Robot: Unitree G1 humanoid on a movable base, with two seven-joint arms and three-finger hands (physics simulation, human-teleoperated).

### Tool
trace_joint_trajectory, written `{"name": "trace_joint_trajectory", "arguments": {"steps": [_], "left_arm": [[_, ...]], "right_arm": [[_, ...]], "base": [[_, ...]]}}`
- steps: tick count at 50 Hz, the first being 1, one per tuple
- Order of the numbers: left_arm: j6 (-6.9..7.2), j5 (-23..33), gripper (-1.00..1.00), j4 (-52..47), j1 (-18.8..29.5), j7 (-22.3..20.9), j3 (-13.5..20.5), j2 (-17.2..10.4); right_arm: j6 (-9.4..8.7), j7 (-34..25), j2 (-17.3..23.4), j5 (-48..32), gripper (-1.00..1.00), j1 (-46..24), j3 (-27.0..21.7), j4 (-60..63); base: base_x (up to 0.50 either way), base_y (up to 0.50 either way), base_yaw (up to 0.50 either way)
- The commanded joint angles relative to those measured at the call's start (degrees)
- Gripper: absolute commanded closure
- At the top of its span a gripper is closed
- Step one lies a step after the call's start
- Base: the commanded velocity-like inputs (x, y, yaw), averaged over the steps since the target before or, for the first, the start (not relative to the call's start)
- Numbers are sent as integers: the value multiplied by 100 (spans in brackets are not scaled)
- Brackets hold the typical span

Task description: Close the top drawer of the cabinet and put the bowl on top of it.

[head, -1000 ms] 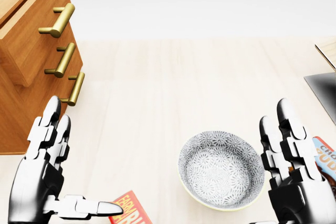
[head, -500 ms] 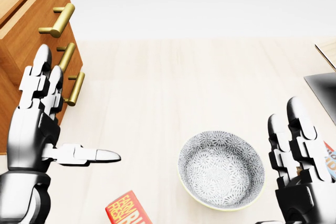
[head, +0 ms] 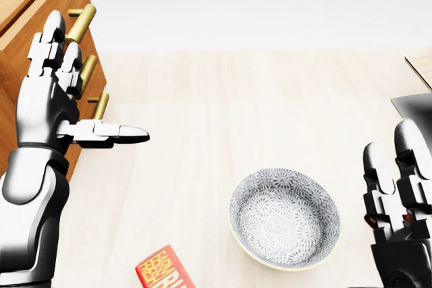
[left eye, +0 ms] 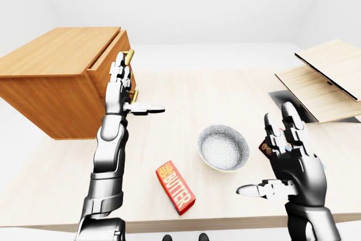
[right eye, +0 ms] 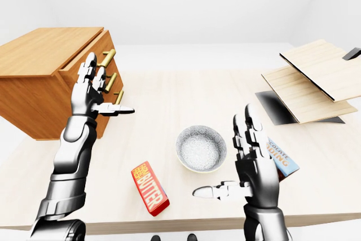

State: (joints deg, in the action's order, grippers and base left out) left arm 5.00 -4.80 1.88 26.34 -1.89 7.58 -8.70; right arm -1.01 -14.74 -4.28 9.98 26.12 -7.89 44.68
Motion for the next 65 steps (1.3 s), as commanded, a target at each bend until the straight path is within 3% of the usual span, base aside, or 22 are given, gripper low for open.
{"name": "trace_joint_trajectory", "arguments": {"steps": [1,37,65], "left_arm": [[0,-145,-100,466,374,66,13,-114],[0,-476,-100,1666,811,48,197,-441],[0,-768,-100,1700,825,30,305,-597]], "right_arm": [[-29,-71,-60,33,-100,8,-66,54],[51,-16,-29,-24,-100,20,32,-14],[86,10,-14,-59,-100,24,78,-36]], "base": [[0,0,0],[0,0,0],[0,0,0]]}}
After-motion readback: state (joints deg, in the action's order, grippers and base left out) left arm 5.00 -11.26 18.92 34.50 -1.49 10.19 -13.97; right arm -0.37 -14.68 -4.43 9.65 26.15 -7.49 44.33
